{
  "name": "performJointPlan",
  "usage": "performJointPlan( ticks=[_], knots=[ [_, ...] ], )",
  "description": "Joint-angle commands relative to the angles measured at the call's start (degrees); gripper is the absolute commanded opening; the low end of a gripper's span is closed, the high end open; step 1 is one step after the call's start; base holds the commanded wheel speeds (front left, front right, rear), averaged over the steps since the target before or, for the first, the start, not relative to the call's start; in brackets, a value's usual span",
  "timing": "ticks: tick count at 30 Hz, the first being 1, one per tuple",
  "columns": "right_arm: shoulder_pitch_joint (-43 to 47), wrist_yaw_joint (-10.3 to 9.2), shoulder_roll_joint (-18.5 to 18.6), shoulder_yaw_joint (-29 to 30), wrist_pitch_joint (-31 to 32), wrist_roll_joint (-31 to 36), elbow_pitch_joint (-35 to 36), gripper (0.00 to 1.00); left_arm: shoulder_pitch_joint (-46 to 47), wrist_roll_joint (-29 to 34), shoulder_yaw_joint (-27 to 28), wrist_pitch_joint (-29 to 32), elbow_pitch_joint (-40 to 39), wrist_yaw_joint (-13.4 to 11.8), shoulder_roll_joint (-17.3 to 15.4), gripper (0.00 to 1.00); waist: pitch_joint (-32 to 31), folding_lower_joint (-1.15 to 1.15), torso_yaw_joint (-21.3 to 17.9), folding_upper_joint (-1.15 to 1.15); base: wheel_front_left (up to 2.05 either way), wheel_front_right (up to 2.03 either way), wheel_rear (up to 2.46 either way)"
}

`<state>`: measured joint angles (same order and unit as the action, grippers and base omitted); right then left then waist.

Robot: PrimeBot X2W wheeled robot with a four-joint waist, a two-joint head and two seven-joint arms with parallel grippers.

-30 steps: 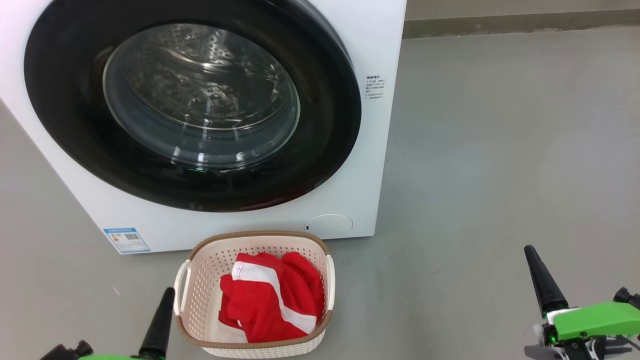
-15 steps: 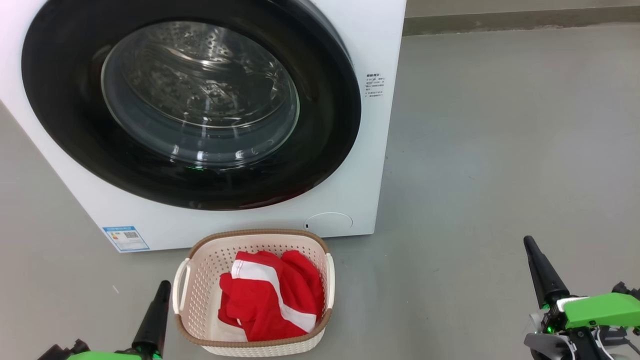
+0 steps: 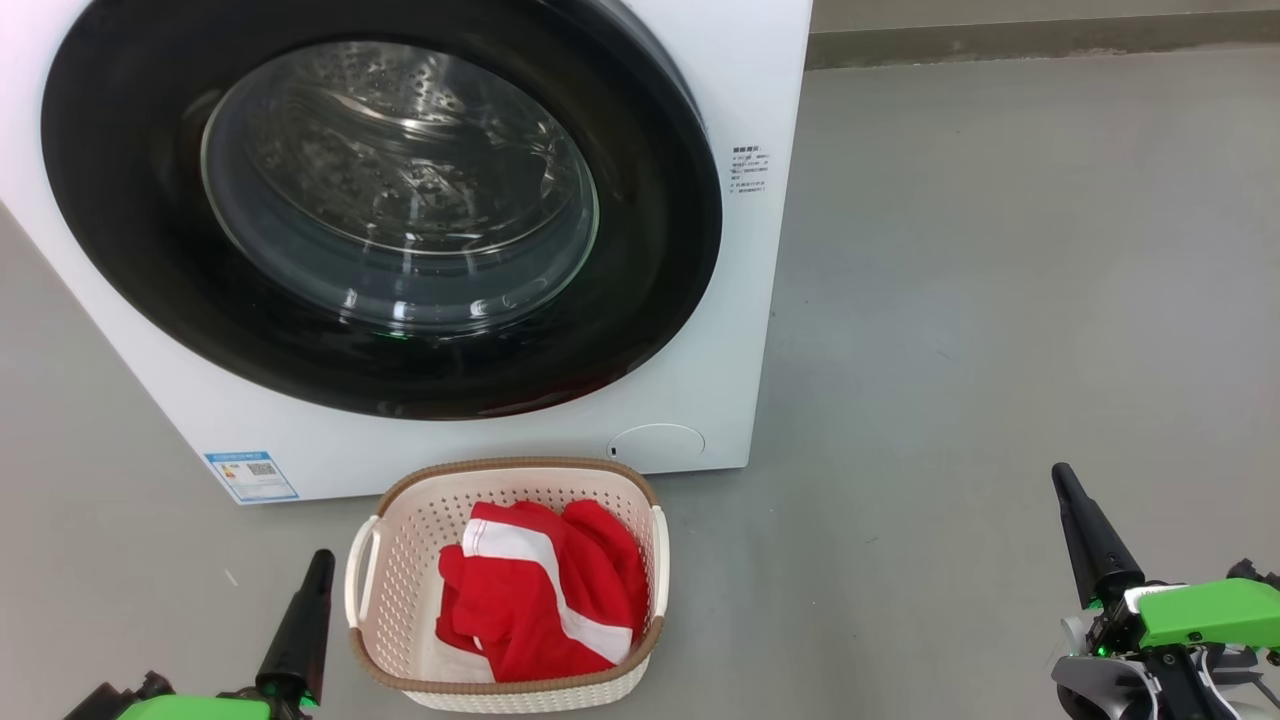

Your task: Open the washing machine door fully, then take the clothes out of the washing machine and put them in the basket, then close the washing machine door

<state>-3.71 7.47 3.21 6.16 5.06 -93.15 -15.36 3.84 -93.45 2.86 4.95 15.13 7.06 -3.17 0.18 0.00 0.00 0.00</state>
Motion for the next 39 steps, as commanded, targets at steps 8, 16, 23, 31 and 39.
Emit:
performJointPlan(
  ticks=[8, 16, 23, 31, 39],
  knots=[
    [-2.3, 0.02, 0.6, -0.9, 0.4, -0.1, 1.4, 0.0, 2.2, 0.1, 2.2, 0.4, -1.1, 0.4, -0.8, 0.0, 0.0, 0.0, 0.0, 0.0, 0.0, 0.0, 0.0],
    [-2.4, 0.02, 0.5, -0.8, 0.5, 0.0, 1.4, 0.0, 2.2, 0.2, 2.3, 0.5, -1.1, 0.4, -0.7, 0.0, 0.0, 0.0, 0.0, 0.0, 0.0, 0.0, 0.0],
    [-2.4, 0.02, 0.5, -0.7, 0.6, 0.1, 1.4, 0.0, 2.2, 0.3, 2.4, 0.6, -1.1, 0.4, -0.6, 0.0, 0.0, 0.0, 0.0, 0.0, 0.0, 0.0, 0.0],
    [-2.4, 0.02, 0.4, -0.6, 0.7, 0.2, 1.4, 0.0, 2.3, 0.4, 2.6, 0.7, -1.1, 0.4, -0.5, 0.0, 0.0, 0.0, 0.0, 0.0, 0.0, 0.0, 0.0],
    [-2.4, 0.02, 0.3, -0.5, 0.7, 0.3, 1.4, 0.0, 2.3, 0.5, 2.7, 0.8, -1.1, 0.4, -0.4, 0.0, 0.0, 0.0, 0.0, 0.0, 0.0, 0.0, 0.0]
  ],
)
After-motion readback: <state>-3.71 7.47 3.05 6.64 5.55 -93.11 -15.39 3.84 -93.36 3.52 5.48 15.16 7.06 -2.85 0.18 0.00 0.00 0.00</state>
